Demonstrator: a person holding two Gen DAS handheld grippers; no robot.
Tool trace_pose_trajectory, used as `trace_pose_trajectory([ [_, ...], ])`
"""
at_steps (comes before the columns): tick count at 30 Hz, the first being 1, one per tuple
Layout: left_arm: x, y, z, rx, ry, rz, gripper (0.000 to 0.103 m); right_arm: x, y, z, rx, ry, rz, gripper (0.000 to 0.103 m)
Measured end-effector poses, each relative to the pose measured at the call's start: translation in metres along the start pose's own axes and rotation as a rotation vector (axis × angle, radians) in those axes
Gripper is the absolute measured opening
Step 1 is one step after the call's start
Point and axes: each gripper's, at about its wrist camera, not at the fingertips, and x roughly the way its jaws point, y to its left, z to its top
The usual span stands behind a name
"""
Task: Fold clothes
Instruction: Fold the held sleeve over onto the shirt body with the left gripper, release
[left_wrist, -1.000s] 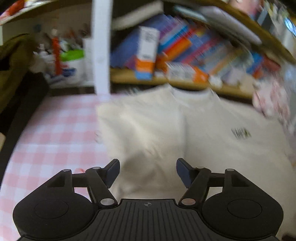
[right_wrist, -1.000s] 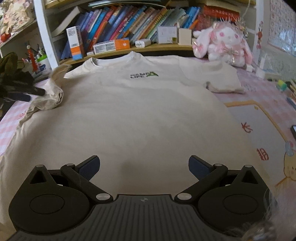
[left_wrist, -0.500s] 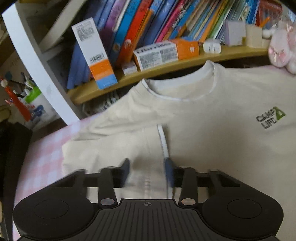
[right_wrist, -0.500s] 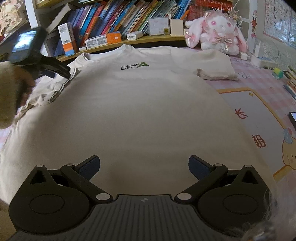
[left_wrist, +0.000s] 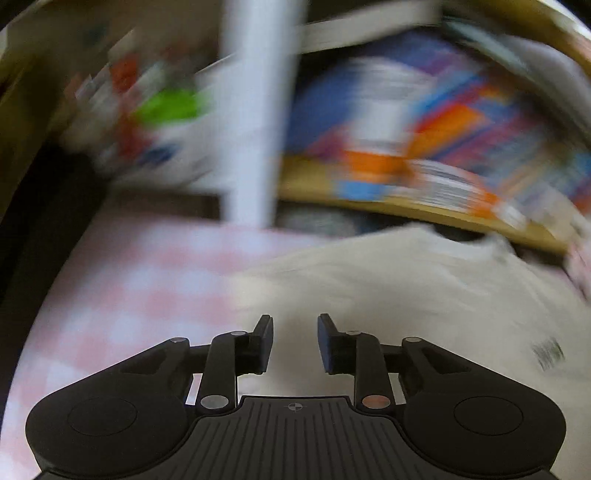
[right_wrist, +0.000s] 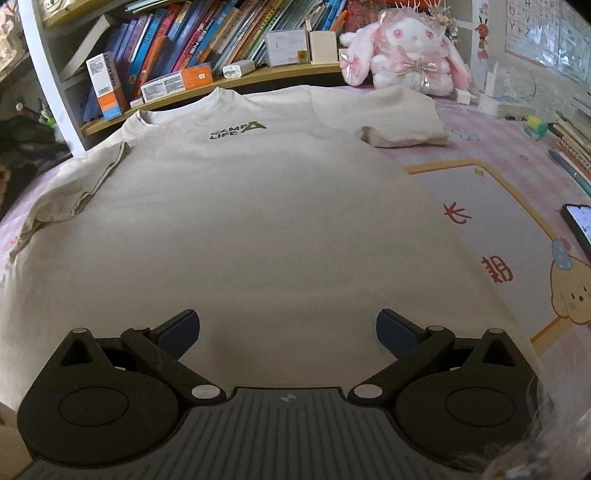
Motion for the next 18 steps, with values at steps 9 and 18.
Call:
trace_pose_trajectory([
  [9, 0.031, 0.039, 0.010, -0.159, 0.057, -0.077, 0.000, 0.007, 0.013, -0.003, -0.075, 0.020, -0.052, 0.103],
  [18, 0.051, 0.027, 0.029, -0.014, 0.029, -0.008, 0.000, 0.008, 0.017, -0.004, -0.080, 0.024, -0.065, 0.103],
])
